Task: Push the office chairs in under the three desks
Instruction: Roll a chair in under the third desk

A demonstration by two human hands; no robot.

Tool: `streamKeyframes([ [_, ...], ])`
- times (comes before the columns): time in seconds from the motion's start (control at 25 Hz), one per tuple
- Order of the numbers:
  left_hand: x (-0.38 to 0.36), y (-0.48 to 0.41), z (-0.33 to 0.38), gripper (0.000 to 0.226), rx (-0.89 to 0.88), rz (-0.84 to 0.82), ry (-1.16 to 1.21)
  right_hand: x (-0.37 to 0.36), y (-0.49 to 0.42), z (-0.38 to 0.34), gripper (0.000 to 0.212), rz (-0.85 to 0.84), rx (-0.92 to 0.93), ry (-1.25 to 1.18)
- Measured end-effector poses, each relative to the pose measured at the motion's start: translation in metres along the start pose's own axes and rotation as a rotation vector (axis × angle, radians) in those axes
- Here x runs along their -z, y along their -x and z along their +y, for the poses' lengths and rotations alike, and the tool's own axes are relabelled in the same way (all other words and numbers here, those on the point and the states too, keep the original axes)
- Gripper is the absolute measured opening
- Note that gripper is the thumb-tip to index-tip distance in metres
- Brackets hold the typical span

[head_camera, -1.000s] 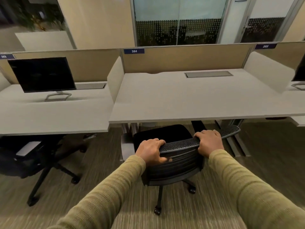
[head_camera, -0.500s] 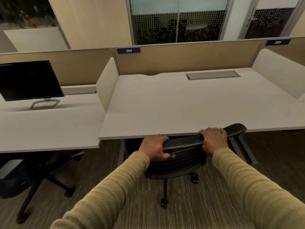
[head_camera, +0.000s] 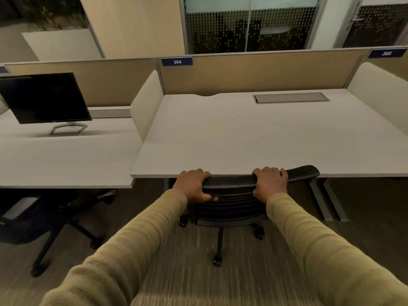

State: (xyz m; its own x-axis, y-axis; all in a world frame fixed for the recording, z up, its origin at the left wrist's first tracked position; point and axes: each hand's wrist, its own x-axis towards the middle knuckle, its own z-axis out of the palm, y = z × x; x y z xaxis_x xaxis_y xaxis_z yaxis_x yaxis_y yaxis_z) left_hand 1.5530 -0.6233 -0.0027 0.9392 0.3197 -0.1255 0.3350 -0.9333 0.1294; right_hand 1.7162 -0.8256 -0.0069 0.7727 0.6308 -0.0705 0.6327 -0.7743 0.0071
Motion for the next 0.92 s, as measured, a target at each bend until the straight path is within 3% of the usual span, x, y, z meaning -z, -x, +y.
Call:
streamKeyframes([
  [0.36,0.003,0.033,0.029,0.08,0.096,0.035,0.022,0.005,0.021,0.022,0.073,0.028,0.21,-0.056],
  [0.92,0.0,0.063,0.05,0.075,0.186,0.066,0.047,0.0,0.051,0.03,0.085,0.087,0.257,-0.025],
])
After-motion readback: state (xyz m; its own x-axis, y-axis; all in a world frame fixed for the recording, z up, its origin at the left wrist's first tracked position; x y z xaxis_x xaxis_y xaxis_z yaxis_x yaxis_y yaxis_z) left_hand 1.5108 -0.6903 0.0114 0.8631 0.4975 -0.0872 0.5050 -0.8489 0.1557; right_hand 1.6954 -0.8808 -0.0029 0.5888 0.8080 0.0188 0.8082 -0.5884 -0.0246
